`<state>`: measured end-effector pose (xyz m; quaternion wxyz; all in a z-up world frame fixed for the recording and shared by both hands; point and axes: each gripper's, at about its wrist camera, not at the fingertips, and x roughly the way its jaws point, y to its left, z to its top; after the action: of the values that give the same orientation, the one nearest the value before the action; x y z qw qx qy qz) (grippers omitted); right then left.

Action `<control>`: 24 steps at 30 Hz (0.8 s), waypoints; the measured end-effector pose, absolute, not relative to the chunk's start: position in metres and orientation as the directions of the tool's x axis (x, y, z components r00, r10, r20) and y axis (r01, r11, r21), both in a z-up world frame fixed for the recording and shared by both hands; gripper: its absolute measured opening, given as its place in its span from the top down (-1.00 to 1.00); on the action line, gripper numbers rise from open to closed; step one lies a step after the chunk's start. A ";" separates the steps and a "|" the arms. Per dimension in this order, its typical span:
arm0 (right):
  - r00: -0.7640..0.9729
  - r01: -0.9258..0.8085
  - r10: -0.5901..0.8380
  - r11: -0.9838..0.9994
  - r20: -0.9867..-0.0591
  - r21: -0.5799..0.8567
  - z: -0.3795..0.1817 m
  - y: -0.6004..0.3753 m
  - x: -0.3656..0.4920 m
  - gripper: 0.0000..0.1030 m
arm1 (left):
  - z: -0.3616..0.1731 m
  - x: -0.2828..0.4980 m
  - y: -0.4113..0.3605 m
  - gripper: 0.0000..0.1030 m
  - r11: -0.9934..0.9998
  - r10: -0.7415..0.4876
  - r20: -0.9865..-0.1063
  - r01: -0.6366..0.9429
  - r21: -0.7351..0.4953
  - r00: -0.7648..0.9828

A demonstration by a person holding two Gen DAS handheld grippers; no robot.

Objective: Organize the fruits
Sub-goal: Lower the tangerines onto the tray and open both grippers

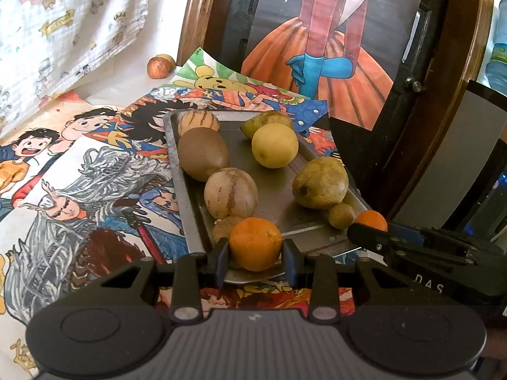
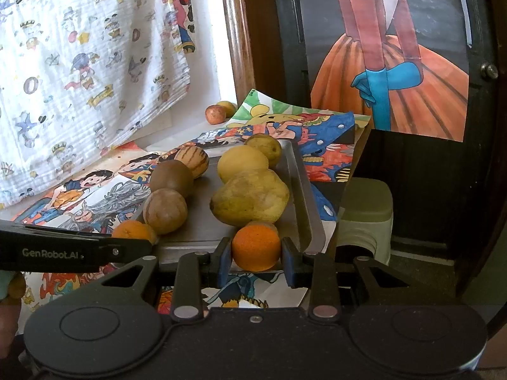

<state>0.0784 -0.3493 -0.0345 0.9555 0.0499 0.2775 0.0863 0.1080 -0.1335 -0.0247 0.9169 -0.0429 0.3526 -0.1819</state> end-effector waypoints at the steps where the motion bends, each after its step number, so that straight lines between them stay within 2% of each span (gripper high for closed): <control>1: 0.832 -0.138 0.192 0.980 -0.521 0.142 -0.034 -0.349 0.078 0.32 | -0.025 0.109 -0.134 0.24 0.931 -0.361 -0.632 0.303 -0.203 0.686; 24: 0.829 -0.140 0.181 0.983 -0.529 0.117 -0.042 -0.347 0.097 0.32 | -0.034 0.130 -0.133 0.24 0.938 -0.345 -0.642 0.276 -0.211 0.685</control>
<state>0.0973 -0.3473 -0.0420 0.9557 0.0368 0.2798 0.0839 0.1298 -0.1334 -0.0343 0.9166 -0.0487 0.3590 -0.1694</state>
